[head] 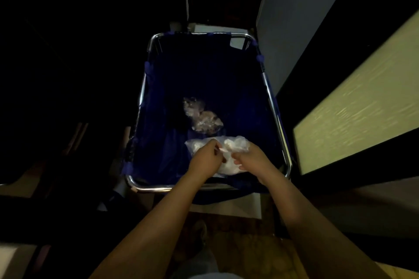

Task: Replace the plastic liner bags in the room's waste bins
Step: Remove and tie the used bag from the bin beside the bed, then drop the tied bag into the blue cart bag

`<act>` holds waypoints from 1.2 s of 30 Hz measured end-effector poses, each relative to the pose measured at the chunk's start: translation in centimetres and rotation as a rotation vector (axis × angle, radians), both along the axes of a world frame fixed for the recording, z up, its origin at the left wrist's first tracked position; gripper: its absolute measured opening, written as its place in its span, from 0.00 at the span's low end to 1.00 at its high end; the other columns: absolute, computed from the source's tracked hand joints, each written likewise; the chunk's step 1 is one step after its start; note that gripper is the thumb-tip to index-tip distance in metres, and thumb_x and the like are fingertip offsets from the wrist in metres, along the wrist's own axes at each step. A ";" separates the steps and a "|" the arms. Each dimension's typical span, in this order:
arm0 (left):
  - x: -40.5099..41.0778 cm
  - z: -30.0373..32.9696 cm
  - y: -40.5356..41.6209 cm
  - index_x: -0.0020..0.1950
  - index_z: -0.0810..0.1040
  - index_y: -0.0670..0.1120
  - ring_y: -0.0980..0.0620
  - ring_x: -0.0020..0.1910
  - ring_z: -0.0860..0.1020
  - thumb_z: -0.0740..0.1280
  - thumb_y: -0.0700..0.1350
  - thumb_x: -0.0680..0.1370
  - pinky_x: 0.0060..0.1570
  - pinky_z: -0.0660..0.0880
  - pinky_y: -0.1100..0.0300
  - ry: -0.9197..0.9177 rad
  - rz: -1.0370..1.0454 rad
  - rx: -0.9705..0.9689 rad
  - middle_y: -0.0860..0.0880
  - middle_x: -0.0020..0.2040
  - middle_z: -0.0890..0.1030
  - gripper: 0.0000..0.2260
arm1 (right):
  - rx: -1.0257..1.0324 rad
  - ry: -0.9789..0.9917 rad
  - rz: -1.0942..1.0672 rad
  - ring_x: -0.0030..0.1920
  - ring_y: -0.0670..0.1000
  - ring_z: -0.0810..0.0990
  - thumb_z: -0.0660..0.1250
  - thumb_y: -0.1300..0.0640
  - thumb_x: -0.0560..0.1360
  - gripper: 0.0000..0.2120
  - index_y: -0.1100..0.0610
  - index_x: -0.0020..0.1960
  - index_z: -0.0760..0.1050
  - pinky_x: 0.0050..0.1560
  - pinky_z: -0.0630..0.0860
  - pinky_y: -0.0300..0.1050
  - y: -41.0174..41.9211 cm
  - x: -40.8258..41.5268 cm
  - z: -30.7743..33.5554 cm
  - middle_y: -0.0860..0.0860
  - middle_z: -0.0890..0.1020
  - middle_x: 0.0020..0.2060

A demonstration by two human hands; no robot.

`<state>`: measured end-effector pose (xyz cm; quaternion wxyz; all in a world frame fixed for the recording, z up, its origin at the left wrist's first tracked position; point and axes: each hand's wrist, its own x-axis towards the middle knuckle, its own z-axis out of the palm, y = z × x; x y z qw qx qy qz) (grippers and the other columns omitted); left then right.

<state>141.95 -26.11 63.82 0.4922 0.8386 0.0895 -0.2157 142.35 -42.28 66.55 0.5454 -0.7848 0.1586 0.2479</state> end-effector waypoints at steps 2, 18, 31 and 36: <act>1.2 -0.7 0.0 0.55 0.74 0.54 0.50 0.46 0.81 0.58 0.44 0.81 0.46 0.81 0.53 0.004 -0.007 -0.006 0.51 0.45 0.85 0.08 | 0.001 0.005 -0.020 0.50 0.52 0.84 0.66 0.61 0.77 0.17 0.49 0.64 0.75 0.49 0.81 0.45 -0.2 1.1 -0.4 0.52 0.83 0.52; 0.0 -1.2 -0.9 0.55 0.73 0.59 0.50 0.42 0.80 0.62 0.48 0.78 0.43 0.78 0.53 -0.037 0.057 0.030 0.50 0.45 0.83 0.08 | -0.101 0.090 0.006 0.55 0.51 0.79 0.68 0.54 0.78 0.20 0.49 0.68 0.70 0.55 0.78 0.47 -2.7 0.1 -2.2 0.50 0.78 0.60; -16.3 3.1 -7.0 0.60 0.76 0.51 0.51 0.49 0.79 0.65 0.45 0.79 0.51 0.74 0.58 -0.233 0.362 0.178 0.51 0.52 0.82 0.10 | 0.015 -0.043 0.390 0.48 0.50 0.81 0.69 0.53 0.76 0.17 0.48 0.65 0.73 0.51 0.79 0.50 -6.4 -11.0 2.0 0.50 0.82 0.53; -23.8 5.4 -8.6 0.59 0.78 0.50 0.52 0.52 0.79 0.67 0.45 0.78 0.53 0.74 0.58 -0.309 0.485 0.268 0.51 0.55 0.79 0.10 | 0.050 -0.067 0.520 0.42 0.49 0.80 0.69 0.54 0.76 0.16 0.48 0.63 0.74 0.44 0.76 0.46 -7.1 -16.4 3.6 0.52 0.83 0.51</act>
